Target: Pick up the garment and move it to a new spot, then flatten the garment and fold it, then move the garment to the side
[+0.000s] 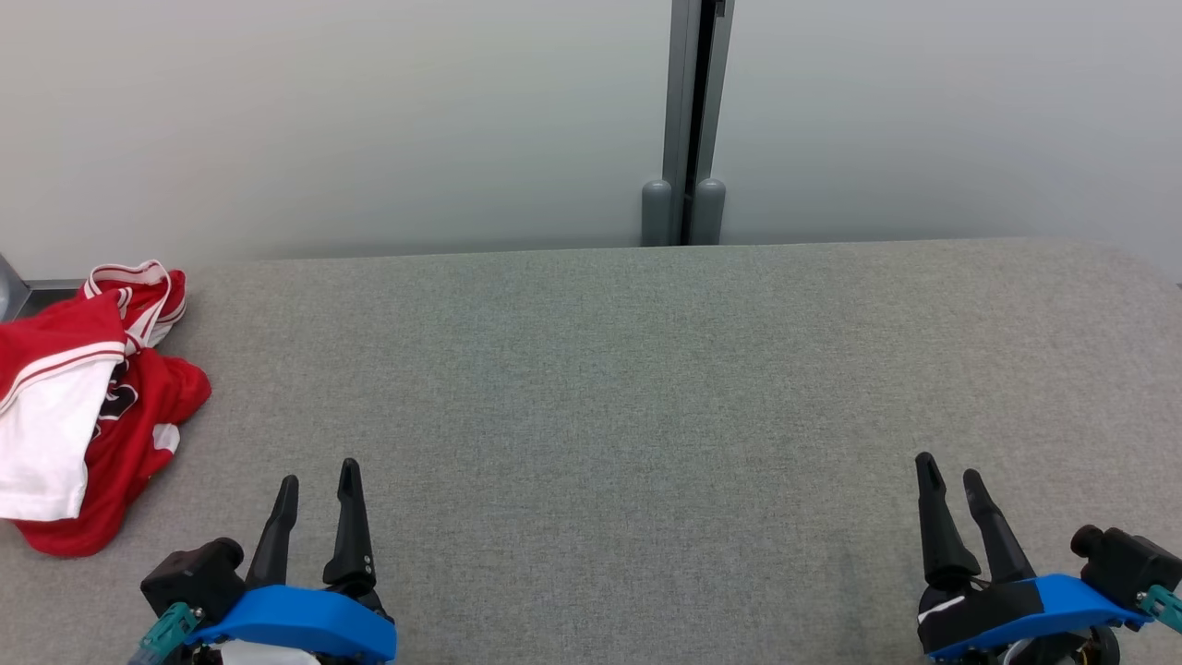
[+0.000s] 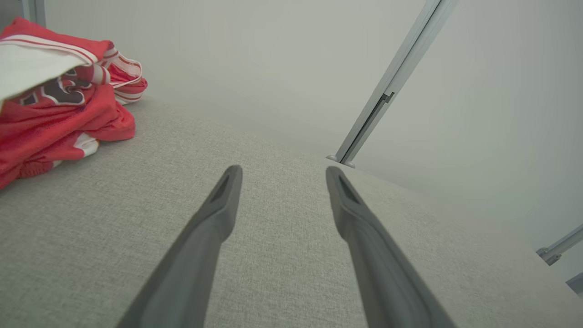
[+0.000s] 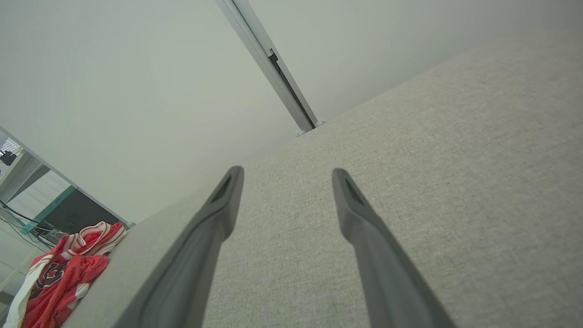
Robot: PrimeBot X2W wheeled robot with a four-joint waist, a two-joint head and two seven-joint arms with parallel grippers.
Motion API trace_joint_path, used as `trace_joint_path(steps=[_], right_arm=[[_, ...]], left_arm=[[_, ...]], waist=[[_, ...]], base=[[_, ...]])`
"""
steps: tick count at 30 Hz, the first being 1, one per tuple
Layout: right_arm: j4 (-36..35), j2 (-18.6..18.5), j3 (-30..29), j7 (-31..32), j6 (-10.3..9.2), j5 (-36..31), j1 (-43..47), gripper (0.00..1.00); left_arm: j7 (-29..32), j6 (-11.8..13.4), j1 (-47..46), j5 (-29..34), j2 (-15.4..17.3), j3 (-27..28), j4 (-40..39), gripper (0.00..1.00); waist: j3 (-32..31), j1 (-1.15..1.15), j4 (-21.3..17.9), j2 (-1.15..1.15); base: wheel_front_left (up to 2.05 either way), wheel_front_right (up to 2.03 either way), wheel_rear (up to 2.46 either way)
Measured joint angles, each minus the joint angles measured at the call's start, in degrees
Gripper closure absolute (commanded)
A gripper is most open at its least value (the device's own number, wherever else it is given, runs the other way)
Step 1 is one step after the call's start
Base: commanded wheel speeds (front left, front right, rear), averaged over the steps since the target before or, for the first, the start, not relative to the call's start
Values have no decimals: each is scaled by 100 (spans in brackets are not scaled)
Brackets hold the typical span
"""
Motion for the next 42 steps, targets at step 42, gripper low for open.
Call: trace_joint_path(steps=[42], right_arm=[[111,-10,27,-279,2,-2023,101,0]], left_arm=[[-527,266,23,1757,92,-342,531,0]], waist=[[-64,0,37,0]], base=[[0,0,0]])
